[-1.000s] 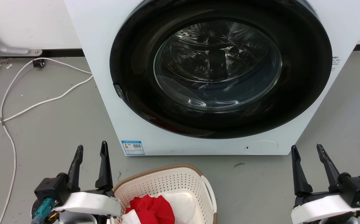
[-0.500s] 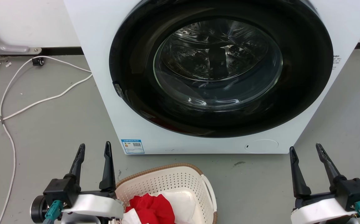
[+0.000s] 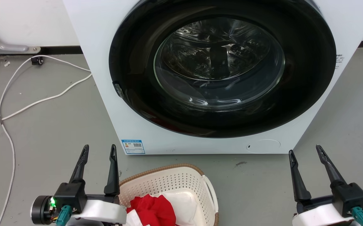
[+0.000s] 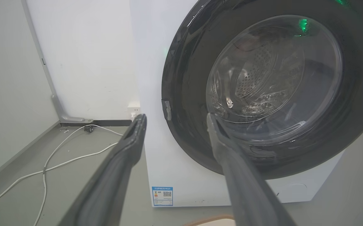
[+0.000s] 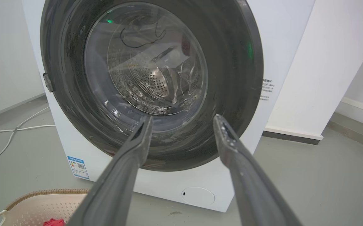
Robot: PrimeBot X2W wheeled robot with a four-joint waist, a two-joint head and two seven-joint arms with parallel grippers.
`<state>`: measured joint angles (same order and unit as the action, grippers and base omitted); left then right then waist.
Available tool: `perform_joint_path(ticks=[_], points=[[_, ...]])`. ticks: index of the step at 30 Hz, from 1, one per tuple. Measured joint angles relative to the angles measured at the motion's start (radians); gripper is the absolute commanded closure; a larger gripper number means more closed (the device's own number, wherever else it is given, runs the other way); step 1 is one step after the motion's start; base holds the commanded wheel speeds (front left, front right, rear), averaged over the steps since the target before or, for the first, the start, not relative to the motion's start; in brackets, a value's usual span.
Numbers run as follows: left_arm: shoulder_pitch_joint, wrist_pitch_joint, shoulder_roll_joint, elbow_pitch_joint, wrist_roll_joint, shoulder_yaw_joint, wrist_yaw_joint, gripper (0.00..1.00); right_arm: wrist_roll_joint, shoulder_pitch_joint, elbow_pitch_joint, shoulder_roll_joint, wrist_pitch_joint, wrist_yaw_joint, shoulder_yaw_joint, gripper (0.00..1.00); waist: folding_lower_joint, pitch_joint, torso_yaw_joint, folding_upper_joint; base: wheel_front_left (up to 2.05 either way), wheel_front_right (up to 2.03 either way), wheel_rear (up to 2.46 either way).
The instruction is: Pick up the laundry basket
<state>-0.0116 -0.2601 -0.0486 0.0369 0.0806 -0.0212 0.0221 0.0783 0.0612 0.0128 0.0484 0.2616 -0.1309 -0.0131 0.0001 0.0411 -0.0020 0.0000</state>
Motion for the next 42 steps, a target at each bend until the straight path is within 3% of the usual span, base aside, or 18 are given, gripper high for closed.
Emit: perform_joint_path(ticks=[32, 42], points=[[0.026, -0.003, 0.0, 0.07, -0.019, 0.017, -0.035, 0.0, -0.036, -0.026, 0.025, 0.0, 0.002, 0.0, 0.001, 0.0, 0.0, 0.047, 0.016, 0.0, 0.0, 0.0, 0.0], [0.069, -0.003, 0.0, 0.167, -0.02, 0.041, -0.035, 0.0, -0.033, -0.094, 0.146, 0.001, 0.002, 0.0, 0.06, 0.0, 0.0, 0.111, 0.053, 0.0, 0.0, 0.0, 0.0]])
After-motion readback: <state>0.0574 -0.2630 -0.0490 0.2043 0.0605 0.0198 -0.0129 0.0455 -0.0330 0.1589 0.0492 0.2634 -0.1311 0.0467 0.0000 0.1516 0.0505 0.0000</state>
